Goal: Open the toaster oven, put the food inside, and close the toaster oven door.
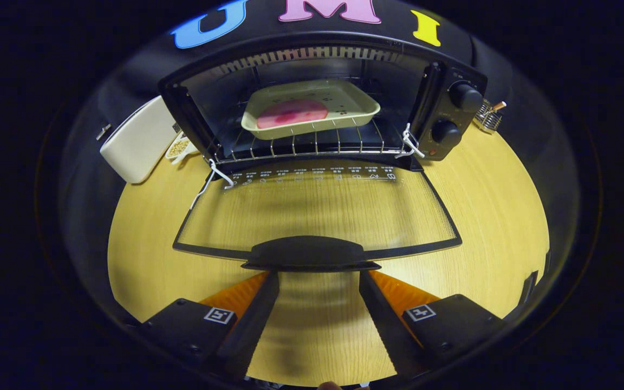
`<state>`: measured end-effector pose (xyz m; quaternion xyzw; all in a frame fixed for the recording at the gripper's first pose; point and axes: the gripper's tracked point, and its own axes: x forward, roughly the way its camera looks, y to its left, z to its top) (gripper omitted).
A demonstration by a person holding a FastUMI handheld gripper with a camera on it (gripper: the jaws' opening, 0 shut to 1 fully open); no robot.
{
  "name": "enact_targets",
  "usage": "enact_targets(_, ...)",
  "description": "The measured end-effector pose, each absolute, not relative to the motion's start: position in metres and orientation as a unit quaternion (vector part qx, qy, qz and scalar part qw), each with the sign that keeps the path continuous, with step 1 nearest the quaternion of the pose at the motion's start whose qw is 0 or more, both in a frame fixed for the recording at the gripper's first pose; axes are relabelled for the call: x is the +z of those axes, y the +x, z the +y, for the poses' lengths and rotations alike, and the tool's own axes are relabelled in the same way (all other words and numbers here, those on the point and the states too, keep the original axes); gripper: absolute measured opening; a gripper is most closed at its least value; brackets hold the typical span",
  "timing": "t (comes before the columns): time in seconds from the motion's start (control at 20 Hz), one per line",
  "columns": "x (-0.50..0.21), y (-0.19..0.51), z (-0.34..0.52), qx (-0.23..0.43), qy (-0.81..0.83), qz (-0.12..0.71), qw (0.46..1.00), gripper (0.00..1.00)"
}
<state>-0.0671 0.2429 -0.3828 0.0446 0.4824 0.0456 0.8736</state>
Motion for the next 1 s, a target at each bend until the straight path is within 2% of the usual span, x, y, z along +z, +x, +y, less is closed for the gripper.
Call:
enact_targets(0.45,-0.335,-0.065,0.241,0.065,0.067,0.417,0.904,0.99)
enact_targets(1.0,-0.255,-0.03,0.224,0.071,0.052,0.313,0.946,1.0)
